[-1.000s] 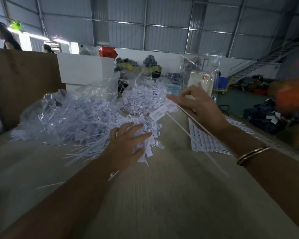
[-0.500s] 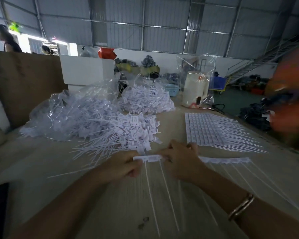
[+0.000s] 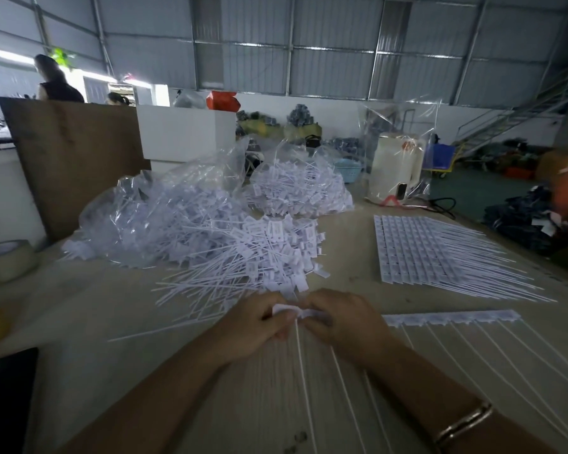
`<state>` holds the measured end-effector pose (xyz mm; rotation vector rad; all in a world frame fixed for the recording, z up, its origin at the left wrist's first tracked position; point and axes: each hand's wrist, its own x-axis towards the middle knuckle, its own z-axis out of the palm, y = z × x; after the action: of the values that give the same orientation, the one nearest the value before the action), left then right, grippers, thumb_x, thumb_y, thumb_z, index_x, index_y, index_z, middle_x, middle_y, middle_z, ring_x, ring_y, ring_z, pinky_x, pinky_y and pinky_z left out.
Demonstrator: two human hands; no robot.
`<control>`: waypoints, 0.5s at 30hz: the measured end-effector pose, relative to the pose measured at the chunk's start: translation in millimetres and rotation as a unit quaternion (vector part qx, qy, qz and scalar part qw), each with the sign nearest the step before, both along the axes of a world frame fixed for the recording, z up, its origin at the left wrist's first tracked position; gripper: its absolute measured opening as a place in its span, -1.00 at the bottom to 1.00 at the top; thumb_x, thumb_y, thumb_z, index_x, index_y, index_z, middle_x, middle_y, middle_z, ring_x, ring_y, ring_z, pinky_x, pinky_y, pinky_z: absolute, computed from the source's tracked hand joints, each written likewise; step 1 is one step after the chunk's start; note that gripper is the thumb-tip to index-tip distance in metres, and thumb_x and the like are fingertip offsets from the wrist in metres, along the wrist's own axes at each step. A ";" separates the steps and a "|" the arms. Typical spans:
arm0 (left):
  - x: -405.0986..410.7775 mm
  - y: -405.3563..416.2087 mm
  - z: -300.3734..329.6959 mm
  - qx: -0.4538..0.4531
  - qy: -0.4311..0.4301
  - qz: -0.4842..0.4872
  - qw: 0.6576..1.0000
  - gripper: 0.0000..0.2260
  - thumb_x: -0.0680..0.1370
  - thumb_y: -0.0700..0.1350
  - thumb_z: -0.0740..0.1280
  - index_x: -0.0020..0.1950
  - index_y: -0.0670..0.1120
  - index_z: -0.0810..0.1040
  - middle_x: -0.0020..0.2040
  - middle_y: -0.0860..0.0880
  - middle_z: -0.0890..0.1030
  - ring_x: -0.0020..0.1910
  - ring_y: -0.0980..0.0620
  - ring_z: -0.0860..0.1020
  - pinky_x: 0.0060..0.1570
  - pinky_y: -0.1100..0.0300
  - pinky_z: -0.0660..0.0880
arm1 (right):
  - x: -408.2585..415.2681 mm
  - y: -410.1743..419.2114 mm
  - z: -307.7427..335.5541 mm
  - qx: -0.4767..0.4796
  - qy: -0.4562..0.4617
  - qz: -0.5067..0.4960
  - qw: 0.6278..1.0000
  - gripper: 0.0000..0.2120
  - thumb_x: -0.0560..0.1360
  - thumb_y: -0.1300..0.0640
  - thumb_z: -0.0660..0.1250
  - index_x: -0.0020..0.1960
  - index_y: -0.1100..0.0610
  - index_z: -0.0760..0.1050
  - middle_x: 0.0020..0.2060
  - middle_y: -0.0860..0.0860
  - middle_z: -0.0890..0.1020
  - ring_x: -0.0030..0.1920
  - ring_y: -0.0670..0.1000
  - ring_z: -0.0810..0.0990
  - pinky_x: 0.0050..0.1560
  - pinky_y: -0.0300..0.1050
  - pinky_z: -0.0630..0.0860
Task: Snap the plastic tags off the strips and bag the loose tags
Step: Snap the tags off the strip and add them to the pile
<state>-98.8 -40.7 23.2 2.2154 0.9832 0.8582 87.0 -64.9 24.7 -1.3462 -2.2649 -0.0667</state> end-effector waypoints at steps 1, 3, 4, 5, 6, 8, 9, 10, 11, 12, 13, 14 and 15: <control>-0.8 0.3 -0.9 0.017 -0.010 -0.004 1.000 -0.78 0.57 -0.05 0.28 -0.29 0.10 0.47 -0.38 0.16 0.56 -0.35 0.19 0.51 -0.26 0.26 0.40 | 2.4 -0.9 0.6 -0.012 0.028 0.007 0.999 -0.87 0.52 -0.06 0.27 -0.02 -0.06 0.54 -0.20 -0.13 0.58 -0.24 -0.20 0.47 -0.19 -0.27 0.40; -1.9 -1.1 -1.1 0.039 -0.024 -0.017 0.999 -0.78 0.57 -0.08 0.29 -0.27 0.11 0.48 -0.35 0.20 0.56 -0.32 0.22 0.52 -0.27 0.34 0.38 | 6.2 -2.6 1.7 -0.042 0.094 0.024 0.994 -0.90 0.51 -0.01 0.31 -0.09 -0.04 0.59 -0.30 -0.15 0.56 -0.31 -0.22 0.48 -0.25 -0.34 0.37; -1.8 -2.2 -0.9 0.045 -0.025 -0.025 0.998 -0.80 0.57 -0.09 0.28 -0.25 0.09 0.48 -0.34 0.21 0.57 -0.32 0.23 0.52 -0.28 0.41 0.36 | 7.7 -3.7 1.9 -0.058 0.133 0.030 0.989 -0.87 0.51 0.04 0.32 -0.11 0.03 0.61 -0.33 -0.12 0.59 -0.33 -0.19 0.50 -0.26 -0.31 0.39; -1.6 -2.8 -1.2 0.047 -0.024 -0.032 0.998 -0.82 0.57 -0.10 0.27 -0.23 0.05 0.50 -0.33 0.22 0.58 -0.32 0.25 0.53 -0.29 0.45 0.35 | 8.7 -4.7 2.4 -0.071 0.172 0.035 0.982 -0.85 0.51 0.09 0.32 -0.14 0.11 0.63 -0.35 -0.07 0.61 -0.34 -0.16 0.53 -0.26 -0.27 0.43; -1.0 -3.0 -1.2 0.046 -0.025 -0.037 0.998 -0.84 0.57 -0.10 0.27 -0.21 0.01 0.51 -0.32 0.20 0.59 -0.32 0.25 0.53 -0.29 0.46 0.35 | 9.6 -6.0 3.5 -0.080 0.203 0.041 0.975 -0.84 0.51 0.14 0.32 -0.15 0.16 0.64 -0.36 -0.03 0.63 -0.36 -0.14 0.55 -0.27 -0.26 0.45; 0.3 -3.0 -0.9 0.032 -0.038 -0.049 0.998 -0.85 0.58 -0.12 0.26 -0.19 -0.04 0.52 -0.30 0.15 0.61 -0.31 0.24 0.54 -0.27 0.45 0.35 | 10.2 -8.8 5.8 -0.094 0.246 0.055 0.963 -0.84 0.51 0.21 0.31 -0.18 0.20 0.63 -0.40 -0.04 0.63 -0.37 -0.17 0.57 -0.30 -0.33 0.47; 1.2 -3.3 -0.3 0.017 -0.053 -0.054 0.997 -0.85 0.58 -0.14 0.25 -0.19 -0.04 0.51 -0.30 0.14 0.61 -0.31 0.25 0.54 -0.25 0.46 0.36 | 9.6 -10.2 6.8 -0.104 0.267 0.060 0.956 -0.84 0.52 0.23 0.31 -0.19 0.18 0.62 -0.41 -0.07 0.62 -0.38 -0.19 0.56 -0.31 -0.39 0.45; 2.6 -4.6 1.2 0.001 -0.072 -0.059 0.996 -0.85 0.58 -0.16 0.25 -0.18 -0.04 0.51 -0.30 0.14 0.61 -0.29 0.26 0.55 -0.24 0.47 0.37 | 8.5 -11.5 7.7 -0.118 0.292 0.065 0.947 -0.83 0.52 0.25 0.30 -0.20 0.15 0.61 -0.43 -0.10 0.61 -0.38 -0.21 0.56 -0.34 -0.43 0.42; 4.0 -6.6 3.0 -0.012 -0.090 -0.065 0.994 -0.86 0.58 -0.17 0.24 -0.16 -0.04 0.51 -0.29 0.14 0.62 -0.27 0.26 0.56 -0.22 0.47 0.38 | 6.8 -12.1 8.8 -0.133 0.316 0.069 0.937 -0.82 0.52 0.26 0.29 -0.20 0.12 0.61 -0.45 -0.10 0.60 -0.39 -0.20 0.56 -0.37 -0.44 0.41; 5.2 -9.3 4.9 -0.023 -0.106 -0.074 0.991 -0.87 0.58 -0.15 0.23 -0.14 -0.07 0.51 -0.28 0.12 0.63 -0.25 0.25 0.57 -0.20 0.45 0.39 | 5.6 -12.4 10.4 -0.143 0.335 0.070 0.929 -0.82 0.53 0.26 0.28 -0.19 0.11 0.60 -0.45 -0.10 0.60 -0.39 -0.18 0.56 -0.40 -0.42 0.42; 5.6 -12.0 6.4 -0.034 -0.123 -0.085 0.988 -0.86 0.57 -0.12 0.21 -0.12 -0.11 0.51 -0.25 0.08 0.64 -0.23 0.21 0.58 -0.18 0.41 0.40 | 5.5 -12.7 12.1 -0.151 0.356 0.069 0.920 -0.82 0.53 0.25 0.27 -0.18 0.11 0.60 -0.44 -0.08 0.61 -0.39 -0.14 0.57 -0.43 -0.38 0.44; 5.0 -14.2 7.2 -0.047 -0.144 -0.094 0.984 -0.82 0.58 -0.10 0.20 -0.10 -0.17 0.51 -0.22 0.02 0.66 -0.21 0.16 0.59 -0.17 0.35 0.40 | 7.8 -13.0 14.1 -0.154 0.388 0.060 0.907 -0.82 0.53 0.25 0.26 -0.17 0.11 0.59 -0.42 -0.07 0.62 -0.39 -0.10 0.58 -0.47 -0.32 0.47; 3.3 -15.6 7.4 -0.065 -0.168 -0.097 0.979 -0.78 0.59 -0.11 0.19 -0.08 -0.24 0.50 -0.19 -0.05 0.66 -0.19 0.10 0.60 -0.17 0.30 0.41 | 12.2 -13.8 16.7 -0.155 0.436 0.049 0.885 -0.83 0.53 0.23 0.25 -0.15 0.09 0.59 -0.38 -0.05 0.63 -0.38 -0.08 0.60 -0.48 -0.28 0.51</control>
<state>-95.6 -56.3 30.6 1.9354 0.6334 1.0057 99.2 -78.7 41.4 -1.0753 -1.5778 0.8077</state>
